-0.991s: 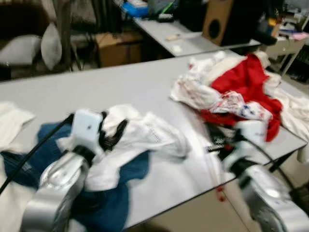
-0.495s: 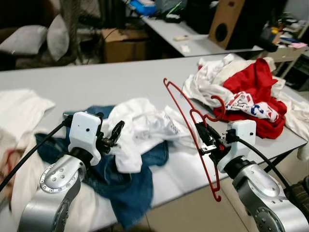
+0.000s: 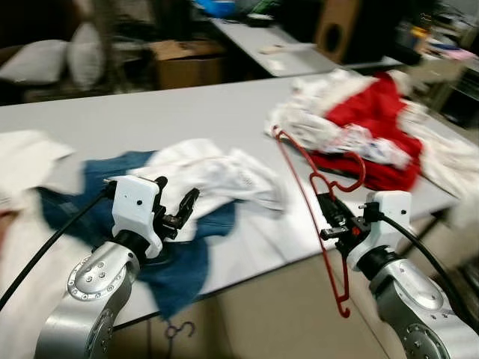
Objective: Hang hanger
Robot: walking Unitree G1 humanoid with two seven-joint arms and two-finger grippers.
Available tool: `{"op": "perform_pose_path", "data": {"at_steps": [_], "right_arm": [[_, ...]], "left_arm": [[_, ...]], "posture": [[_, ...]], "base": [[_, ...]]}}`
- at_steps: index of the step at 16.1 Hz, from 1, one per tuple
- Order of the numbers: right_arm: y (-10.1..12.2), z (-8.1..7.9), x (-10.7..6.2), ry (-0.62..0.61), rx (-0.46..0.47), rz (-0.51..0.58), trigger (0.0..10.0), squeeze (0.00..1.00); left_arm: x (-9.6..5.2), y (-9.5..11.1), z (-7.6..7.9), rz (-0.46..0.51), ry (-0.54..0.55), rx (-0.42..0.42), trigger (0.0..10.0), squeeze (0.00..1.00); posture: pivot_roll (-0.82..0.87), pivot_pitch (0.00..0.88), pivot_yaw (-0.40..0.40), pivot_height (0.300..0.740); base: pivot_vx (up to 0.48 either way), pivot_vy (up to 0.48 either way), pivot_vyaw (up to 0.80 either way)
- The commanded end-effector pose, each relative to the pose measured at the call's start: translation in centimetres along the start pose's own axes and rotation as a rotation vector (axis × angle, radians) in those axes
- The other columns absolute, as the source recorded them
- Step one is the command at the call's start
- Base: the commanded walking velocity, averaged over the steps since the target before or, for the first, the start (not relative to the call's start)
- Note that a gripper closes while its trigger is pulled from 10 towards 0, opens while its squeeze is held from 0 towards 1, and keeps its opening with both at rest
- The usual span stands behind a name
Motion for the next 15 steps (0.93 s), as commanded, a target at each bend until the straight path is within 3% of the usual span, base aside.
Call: {"op": "perform_pose_path", "data": {"at_steps": [1, 4, 6, 11, 15], "right_arm": [[0.59, 0.16, 0.21, 0.001, -0.04, 0.025, 10.0, 0.0], [0.53, -0.19, 0.25, 0.03, -0.056, 0.026, 10.0, 0.0], [0.55, -0.37, 0.24, 0.04, -0.038, 0.031, 10.0, 0.0], [0.5, -0.4, 0.17, 0.04, -0.019, 0.037, 10.0, 0.0], [0.55, -0.63, 0.22, 0.064, -0.017, 0.041, 10.0, 0.0]], "left_arm": [[-0.11, 0.17, -0.12, 0.006, 0.005, 0.006, 10.0, 0.0], [-0.21, 0.2, -0.14, 0.007, 0.008, 0.006, 10.0, 0.0], [-0.27, 0.24, 0.24, -0.001, -0.01, 0.088, 10.0, 0.0], [-0.19, 0.21, -0.15, -0.003, 0.006, 0.053, 10.0, 0.0], [-0.23, 0.41, -0.6, 0.006, 0.018, 0.022, 10.0, 0.0]], "posture": [[-0.03, 0.0, -0.063, 0.74], [-0.02, 0.0, -0.067, 0.74], [-0.02, 0.0, -0.069, 0.74], [-0.02, 0.0, -0.063, 0.74], [-0.01, 0.0, -0.053, 0.74]], "base": [[0.0, 0.304, 0.0], [0.0, 0.331, 0.0], [0.0, 0.0, 0.0], [0.0, -0.384, 0.0], [0.0, 0.48, 0.0]]}}
Point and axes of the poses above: a point about 5 cm out from each wrist's last joint towards the gripper, its own x axis pointing out of the wrist towards the gripper, its own y axis along the axis of the wrist's last joint, z = x × y, the point moved 4 cm from there along x, pointing out of the wrist towards the gripper, and after that the axes turned 11 degrees about -x, right-handed, at the moved point
